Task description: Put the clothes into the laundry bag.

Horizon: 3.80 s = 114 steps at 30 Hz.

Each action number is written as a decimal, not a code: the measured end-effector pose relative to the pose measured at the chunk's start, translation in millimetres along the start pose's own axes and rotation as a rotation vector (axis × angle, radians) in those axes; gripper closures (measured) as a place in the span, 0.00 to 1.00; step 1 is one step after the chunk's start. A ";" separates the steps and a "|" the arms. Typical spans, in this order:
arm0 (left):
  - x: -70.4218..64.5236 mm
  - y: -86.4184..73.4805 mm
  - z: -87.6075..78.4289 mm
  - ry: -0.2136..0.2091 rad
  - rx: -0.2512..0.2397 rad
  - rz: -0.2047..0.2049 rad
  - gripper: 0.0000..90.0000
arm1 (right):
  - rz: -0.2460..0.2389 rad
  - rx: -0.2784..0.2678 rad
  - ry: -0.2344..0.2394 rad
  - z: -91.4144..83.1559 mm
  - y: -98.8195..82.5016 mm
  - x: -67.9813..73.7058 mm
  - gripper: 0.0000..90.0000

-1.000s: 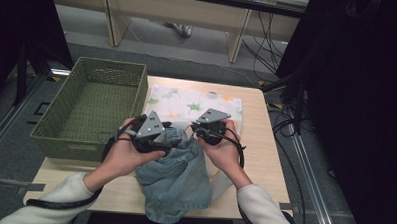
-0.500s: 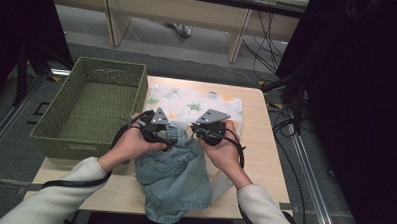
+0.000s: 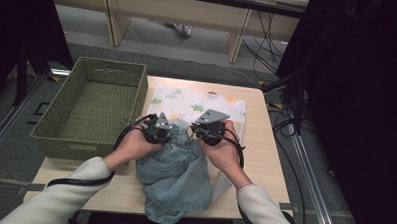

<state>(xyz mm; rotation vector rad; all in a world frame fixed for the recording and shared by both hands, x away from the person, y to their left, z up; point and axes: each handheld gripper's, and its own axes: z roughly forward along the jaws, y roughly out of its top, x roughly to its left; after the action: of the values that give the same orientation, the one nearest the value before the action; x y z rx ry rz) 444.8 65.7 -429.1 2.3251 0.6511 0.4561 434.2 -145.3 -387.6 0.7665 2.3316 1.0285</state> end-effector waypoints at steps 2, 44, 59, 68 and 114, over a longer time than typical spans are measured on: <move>-0.7 1.2 -3.2 0.007 -0.016 -0.021 0.87 | -0.007 -0.002 -0.002 0.2 -0.3 -0.4 1.00; 11.1 20.7 13.7 -0.094 -0.051 -0.031 0.17 | -0.025 0.005 0.008 1.7 -0.6 0.6 1.00; 7.1 14.0 18.3 -0.108 0.026 0.026 0.62 | -0.028 0.016 0.009 3.4 -0.9 4.0 1.00; -6.1 18.2 5.9 -0.075 0.001 0.063 0.83 | -0.010 0.003 -0.009 2.5 -1.1 -0.8 1.00; -38.7 3.9 -7.2 -0.017 -0.162 -0.014 0.48 | 0.020 -0.031 0.012 0.8 6.6 7.6 1.00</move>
<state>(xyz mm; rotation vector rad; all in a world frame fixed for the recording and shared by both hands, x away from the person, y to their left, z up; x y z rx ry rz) 411.1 45.1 -426.9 2.1683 0.5996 0.4643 431.1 -136.2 -384.4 0.7748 2.3166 1.0779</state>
